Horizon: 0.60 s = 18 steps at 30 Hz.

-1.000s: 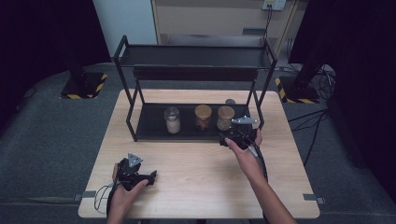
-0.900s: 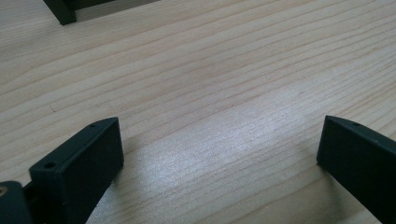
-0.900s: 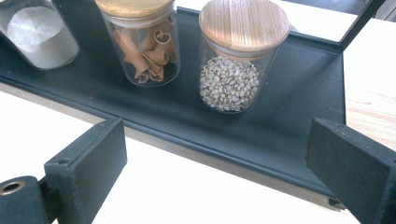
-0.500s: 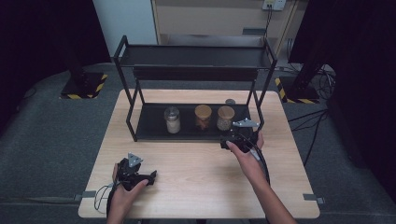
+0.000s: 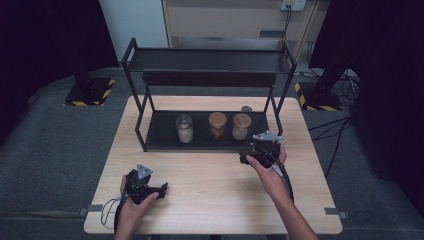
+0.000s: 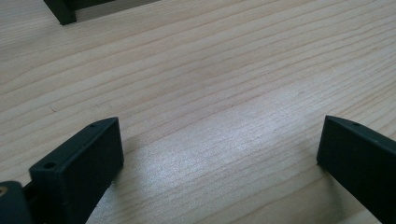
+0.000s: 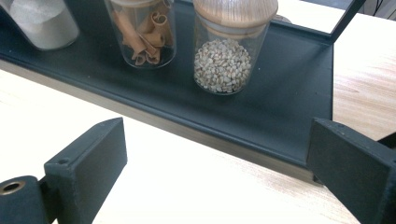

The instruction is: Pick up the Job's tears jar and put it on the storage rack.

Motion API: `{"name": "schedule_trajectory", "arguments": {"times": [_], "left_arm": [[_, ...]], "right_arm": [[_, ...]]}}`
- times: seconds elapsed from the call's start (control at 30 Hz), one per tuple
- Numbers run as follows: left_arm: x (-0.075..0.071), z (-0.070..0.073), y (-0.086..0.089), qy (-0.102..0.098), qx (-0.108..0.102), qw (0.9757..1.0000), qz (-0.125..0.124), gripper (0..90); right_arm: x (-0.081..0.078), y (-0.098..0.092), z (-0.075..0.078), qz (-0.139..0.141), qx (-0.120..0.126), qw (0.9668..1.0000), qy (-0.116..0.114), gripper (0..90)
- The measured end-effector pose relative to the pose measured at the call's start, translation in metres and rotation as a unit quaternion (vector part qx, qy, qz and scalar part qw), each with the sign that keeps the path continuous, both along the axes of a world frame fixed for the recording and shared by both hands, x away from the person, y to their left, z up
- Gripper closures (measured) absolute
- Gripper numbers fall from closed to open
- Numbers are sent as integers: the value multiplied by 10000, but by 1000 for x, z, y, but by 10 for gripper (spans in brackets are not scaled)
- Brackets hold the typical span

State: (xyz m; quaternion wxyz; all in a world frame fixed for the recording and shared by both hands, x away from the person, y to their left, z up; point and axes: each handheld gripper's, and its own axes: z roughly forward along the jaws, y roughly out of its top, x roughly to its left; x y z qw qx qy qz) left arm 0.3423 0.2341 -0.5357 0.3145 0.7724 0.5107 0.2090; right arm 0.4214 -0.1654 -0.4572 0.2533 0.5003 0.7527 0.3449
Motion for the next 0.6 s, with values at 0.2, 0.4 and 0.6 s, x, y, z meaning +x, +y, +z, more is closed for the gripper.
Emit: {"name": "schedule_trajectory", "arguments": {"times": [0.2,0.4,0.6], "left_arm": [[0,0,0,1,-1,10000,1,0],[0,0,0,0,0,10000,0,0],[0,0,0,0,0,10000,0,0]], "right_arm": [[-3,-2,-1,11,-11,10000,8,57],[-7,-5,-1,45,-18,10000,-8,57],[-12,-8,-3,85,-35,10000,-32,55]]}}
